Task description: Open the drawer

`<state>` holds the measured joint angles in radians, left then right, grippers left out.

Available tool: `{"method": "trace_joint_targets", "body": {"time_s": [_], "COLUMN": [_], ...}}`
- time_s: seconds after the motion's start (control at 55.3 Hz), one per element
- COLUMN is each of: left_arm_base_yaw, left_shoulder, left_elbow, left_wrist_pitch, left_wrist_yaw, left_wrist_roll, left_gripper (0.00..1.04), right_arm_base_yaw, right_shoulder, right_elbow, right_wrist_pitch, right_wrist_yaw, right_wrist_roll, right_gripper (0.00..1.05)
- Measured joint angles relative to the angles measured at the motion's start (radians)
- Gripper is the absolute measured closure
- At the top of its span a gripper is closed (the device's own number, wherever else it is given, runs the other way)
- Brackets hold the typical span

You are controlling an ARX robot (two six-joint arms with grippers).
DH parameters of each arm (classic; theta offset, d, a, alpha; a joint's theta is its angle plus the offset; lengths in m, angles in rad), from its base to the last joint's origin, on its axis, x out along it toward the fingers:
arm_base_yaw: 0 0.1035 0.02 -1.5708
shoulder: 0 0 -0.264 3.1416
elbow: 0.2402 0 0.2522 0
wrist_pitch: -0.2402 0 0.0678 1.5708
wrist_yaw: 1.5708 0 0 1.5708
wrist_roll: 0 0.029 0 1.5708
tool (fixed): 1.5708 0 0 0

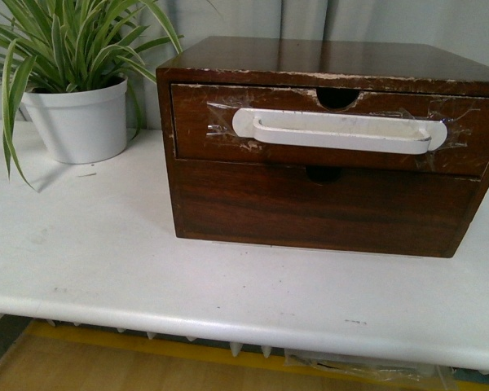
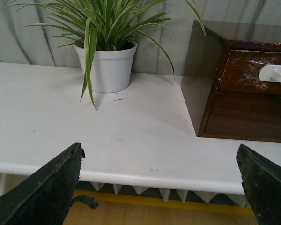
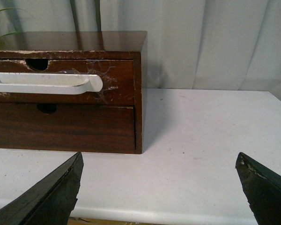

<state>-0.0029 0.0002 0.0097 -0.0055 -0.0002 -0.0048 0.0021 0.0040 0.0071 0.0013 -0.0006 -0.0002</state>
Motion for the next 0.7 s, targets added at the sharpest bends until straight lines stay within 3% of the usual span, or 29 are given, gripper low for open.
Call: {"method": "trace_joint_targets", "body": {"time_s": [0.705], "left_arm_base_yaw": [0.000], "left_shoulder": [0.000], "left_elbow": [0.000], "left_wrist_pitch": [0.000], "left_wrist_yaw": [0.000], "left_wrist_roll": [0.000], "left_gripper": [0.06], "right_arm_base_yaw": [0.000], "right_shoulder": [0.000], "right_elbow": [0.000], "right_wrist_pitch": [0.000], "right_wrist_yaw": [0.000], "right_wrist_roll": [0.000], "right_gripper": [0.09]}}
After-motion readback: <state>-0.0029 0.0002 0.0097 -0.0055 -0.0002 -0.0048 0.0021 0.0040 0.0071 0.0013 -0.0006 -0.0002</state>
